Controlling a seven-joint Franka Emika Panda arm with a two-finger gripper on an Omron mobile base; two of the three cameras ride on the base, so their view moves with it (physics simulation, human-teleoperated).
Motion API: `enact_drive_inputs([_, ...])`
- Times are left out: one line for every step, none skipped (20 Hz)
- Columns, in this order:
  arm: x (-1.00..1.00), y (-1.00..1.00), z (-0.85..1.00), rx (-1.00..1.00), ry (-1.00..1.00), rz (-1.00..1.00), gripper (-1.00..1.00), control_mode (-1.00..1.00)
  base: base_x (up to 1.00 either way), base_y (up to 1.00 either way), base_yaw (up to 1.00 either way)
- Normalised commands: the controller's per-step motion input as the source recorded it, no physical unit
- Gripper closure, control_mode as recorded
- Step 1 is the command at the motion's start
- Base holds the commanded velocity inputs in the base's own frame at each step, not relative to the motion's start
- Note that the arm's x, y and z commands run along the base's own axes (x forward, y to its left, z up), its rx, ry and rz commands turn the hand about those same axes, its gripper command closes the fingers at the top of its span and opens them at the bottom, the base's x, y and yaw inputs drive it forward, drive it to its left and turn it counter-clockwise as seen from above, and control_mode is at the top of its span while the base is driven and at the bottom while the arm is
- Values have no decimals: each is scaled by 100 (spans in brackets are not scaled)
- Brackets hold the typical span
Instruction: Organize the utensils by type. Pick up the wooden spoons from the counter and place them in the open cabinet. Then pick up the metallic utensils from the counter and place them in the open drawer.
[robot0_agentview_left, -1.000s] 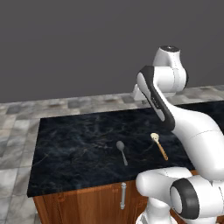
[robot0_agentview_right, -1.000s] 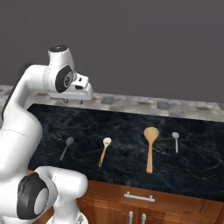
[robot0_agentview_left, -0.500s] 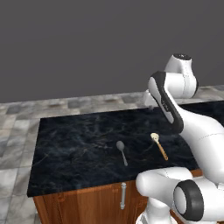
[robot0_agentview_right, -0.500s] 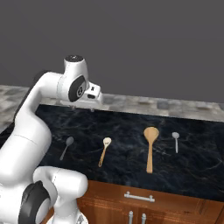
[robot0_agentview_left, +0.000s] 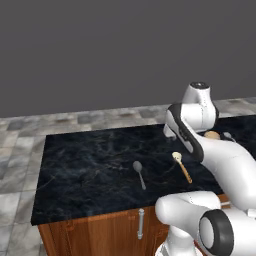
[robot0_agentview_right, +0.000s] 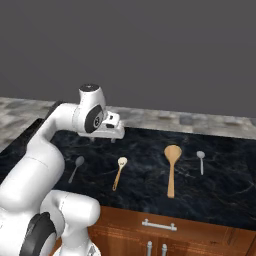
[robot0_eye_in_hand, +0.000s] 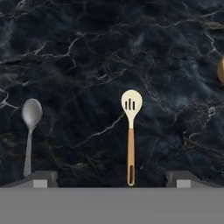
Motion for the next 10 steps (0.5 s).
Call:
enact_drive_inputs([20, -5, -73, -2, 4, -3, -100, -100, 0, 0, 0])
enact_drive_inputs([15, -14, -72, 0, 4, -2, -100, -100, 0, 0, 0])
enact_drive_inputs([13, -17, -74, 0, 4, -2, -100, -100, 0, 0, 0])
enact_drive_inputs([9, -18, -75, 0, 0, -2, -100, -100, 0, 0, 0])
enact_drive_inputs([5, -20, -75, 0, 0, -2, -100, -100, 0, 0, 0])
enact_drive_inputs([5, -24, -76, 0, 1, -1, -100, -100, 0, 0, 0])
enact_drive_inputs([8, -26, -76, 0, 0, 0, -100, -100, 0, 0, 0])
enact_drive_inputs([10, -24, -77, 0, 0, 0, -100, -100, 0, 0, 0])
enact_drive_inputs([13, -24, -75, 0, 0, 0, -100, -100, 0, 0, 0])
enact_drive_inputs([17, -24, -74, 0, 0, 0, -100, -100, 0, 0, 0])
